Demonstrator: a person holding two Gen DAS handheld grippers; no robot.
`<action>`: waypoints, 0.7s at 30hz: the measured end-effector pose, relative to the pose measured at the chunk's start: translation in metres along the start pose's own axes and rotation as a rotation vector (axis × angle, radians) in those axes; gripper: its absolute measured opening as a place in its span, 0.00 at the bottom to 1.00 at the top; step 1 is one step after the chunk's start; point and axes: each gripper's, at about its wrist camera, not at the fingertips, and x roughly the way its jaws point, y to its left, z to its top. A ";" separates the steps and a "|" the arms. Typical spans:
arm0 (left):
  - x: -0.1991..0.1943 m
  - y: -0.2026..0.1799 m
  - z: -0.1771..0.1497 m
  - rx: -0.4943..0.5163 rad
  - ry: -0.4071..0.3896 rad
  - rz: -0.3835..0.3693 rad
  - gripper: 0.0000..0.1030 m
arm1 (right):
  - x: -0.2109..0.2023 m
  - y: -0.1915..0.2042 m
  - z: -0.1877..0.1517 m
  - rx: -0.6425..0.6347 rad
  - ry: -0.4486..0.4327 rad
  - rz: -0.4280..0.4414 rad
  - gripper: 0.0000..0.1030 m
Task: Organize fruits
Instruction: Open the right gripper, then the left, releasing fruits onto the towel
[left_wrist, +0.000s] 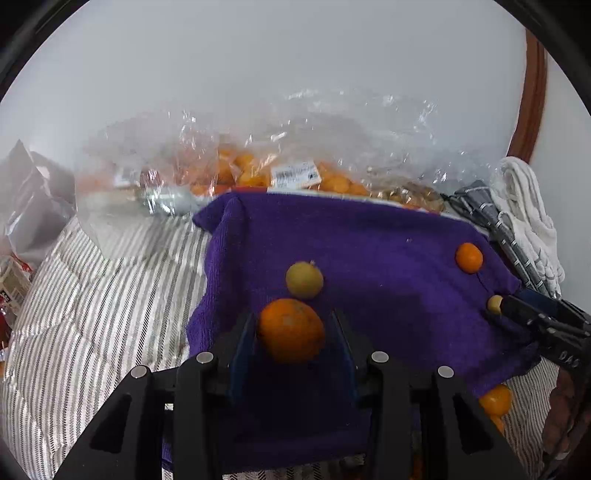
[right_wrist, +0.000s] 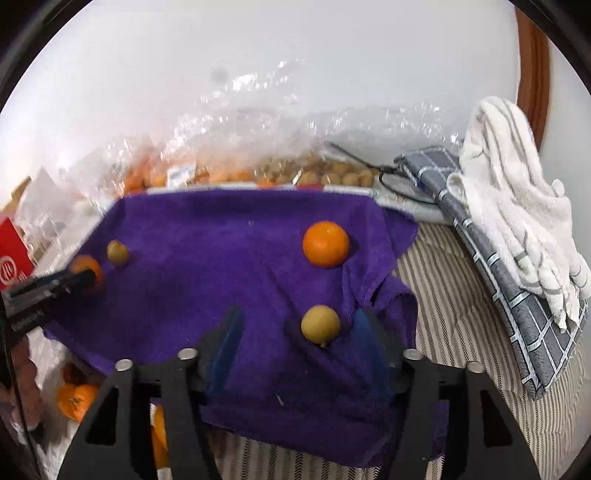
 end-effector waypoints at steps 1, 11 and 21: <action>-0.004 -0.001 0.000 0.004 -0.018 -0.003 0.44 | -0.004 -0.001 0.002 0.020 -0.007 0.003 0.65; -0.025 -0.005 -0.001 0.016 -0.093 0.002 0.47 | -0.058 0.019 -0.022 -0.005 0.002 0.036 0.54; -0.082 0.012 -0.032 -0.033 -0.114 -0.054 0.47 | -0.060 0.041 -0.058 -0.040 0.093 0.126 0.36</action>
